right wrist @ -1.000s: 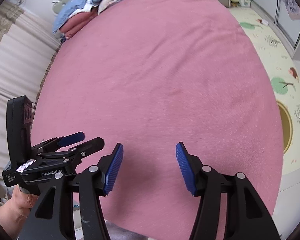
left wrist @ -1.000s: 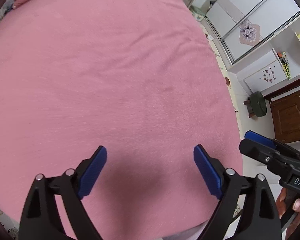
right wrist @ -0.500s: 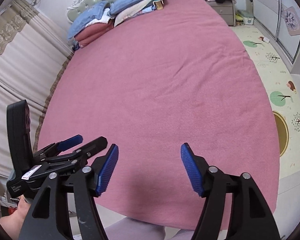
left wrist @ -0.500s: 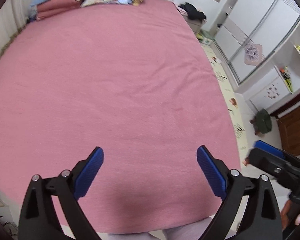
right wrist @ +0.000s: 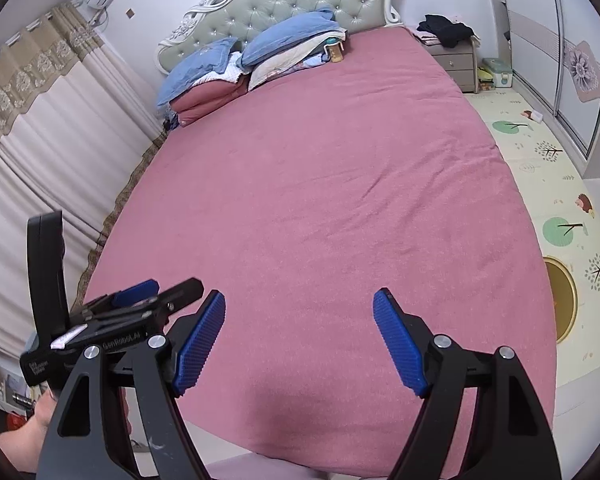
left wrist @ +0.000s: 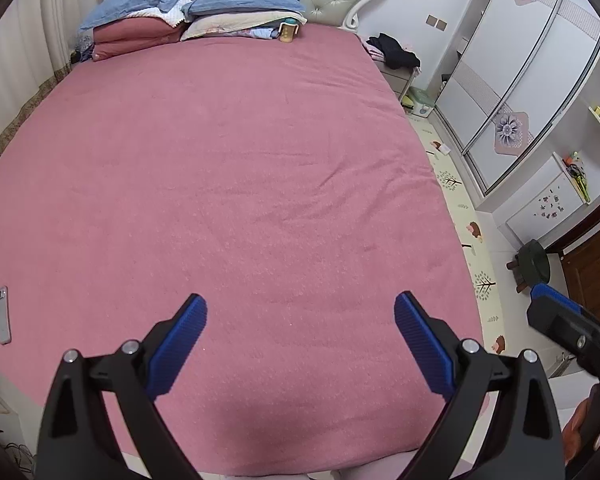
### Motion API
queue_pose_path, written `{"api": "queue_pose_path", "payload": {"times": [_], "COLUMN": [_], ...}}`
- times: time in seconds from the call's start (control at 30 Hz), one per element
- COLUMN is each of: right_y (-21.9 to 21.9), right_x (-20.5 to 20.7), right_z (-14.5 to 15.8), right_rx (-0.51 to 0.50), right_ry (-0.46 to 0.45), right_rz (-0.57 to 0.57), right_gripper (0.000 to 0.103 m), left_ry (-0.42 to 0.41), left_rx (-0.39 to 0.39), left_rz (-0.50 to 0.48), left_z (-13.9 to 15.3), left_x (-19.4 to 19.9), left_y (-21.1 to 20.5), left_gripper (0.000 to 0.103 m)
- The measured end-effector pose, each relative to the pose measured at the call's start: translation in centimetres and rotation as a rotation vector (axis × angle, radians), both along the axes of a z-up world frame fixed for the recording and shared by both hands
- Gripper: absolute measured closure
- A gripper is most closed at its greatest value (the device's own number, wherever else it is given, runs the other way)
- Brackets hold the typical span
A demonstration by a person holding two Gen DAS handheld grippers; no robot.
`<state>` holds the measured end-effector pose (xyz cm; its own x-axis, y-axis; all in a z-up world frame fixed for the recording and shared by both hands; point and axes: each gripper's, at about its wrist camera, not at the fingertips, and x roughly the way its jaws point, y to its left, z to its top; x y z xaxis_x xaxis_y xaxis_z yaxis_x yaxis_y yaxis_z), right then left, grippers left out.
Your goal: Collect trash
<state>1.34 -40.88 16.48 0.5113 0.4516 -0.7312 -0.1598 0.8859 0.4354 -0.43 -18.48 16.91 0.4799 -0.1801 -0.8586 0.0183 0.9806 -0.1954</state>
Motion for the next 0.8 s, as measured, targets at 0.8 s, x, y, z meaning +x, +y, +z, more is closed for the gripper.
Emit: {"api": "queue_pose_path", "payload": {"times": [0.8], "right_y": [0.1], "right_x": [0.5], "right_z": [0.2], "right_rx": [0.01], "right_ry": [0.023], "right_rz": [-0.012], "right_gripper": [0.029], "left_ry": [-0.005], "left_rx": [0.0], "left_rz": [0.04], "left_z": [-0.3], "left_x": [1.3], "left_y": [0.8], "left_gripper": [0.005]}}
